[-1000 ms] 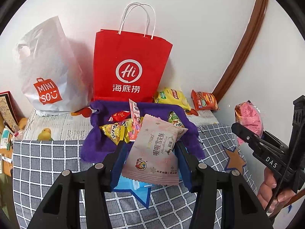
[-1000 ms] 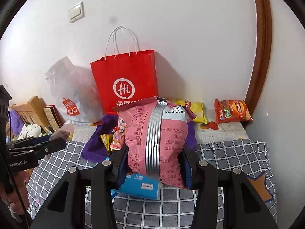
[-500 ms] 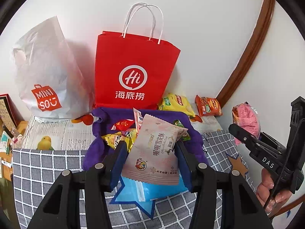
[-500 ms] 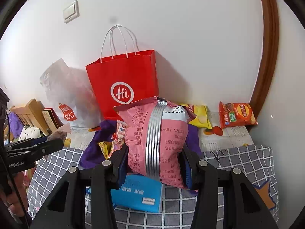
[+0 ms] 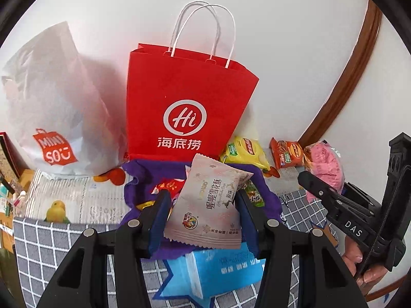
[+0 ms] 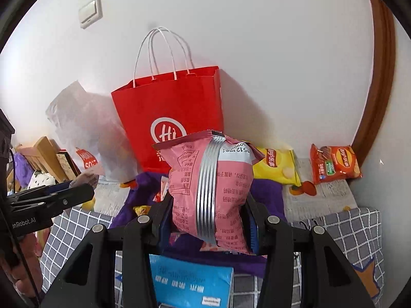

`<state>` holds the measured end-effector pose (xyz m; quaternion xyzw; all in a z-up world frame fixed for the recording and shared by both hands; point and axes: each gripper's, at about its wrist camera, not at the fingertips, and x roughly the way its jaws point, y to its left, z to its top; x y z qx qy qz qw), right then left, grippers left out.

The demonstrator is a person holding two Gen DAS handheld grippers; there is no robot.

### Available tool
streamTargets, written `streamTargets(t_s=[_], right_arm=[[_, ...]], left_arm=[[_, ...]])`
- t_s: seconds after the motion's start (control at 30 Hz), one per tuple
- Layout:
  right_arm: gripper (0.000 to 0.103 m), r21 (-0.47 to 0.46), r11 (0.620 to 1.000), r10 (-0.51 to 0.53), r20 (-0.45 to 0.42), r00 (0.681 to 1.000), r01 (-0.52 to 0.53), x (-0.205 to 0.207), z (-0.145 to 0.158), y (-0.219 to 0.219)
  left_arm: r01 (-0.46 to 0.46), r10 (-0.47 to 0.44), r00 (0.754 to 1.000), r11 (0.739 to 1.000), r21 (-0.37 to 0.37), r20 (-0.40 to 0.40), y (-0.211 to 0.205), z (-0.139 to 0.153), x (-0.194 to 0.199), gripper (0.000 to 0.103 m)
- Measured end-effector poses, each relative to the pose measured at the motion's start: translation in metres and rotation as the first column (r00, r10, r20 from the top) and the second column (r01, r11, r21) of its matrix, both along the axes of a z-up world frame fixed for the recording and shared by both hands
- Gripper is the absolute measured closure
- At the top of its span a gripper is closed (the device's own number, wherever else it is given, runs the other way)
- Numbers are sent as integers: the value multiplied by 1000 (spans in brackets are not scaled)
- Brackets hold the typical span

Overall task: Organize snacks
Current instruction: 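Carry the pink chip bag with the right gripper toward the cloth while the left carries the pale packet, then lower the pink chip bag onto the cloth and open the right gripper while the left releases its packet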

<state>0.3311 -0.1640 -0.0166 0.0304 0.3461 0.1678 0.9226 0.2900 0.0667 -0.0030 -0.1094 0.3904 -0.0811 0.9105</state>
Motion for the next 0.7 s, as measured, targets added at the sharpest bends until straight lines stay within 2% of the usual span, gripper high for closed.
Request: streamTargets(t_s=[0.33, 0.5, 0.7], right_arm=[[56, -8, 1000, -18, -3, 1000, 18, 35, -8, 5], [56, -15, 1000, -14, -51, 999, 14, 55, -27, 7], [56, -60, 998, -27, -92, 995, 21, 75, -51, 8]], left_arm=[[14, -14, 1000, 1000, 18, 8, -3, -1, 35, 54], [6, -6, 1000, 999, 32, -11, 1, -21, 48, 54], [2, 1, 997, 999, 39, -79, 7, -49, 66, 54]])
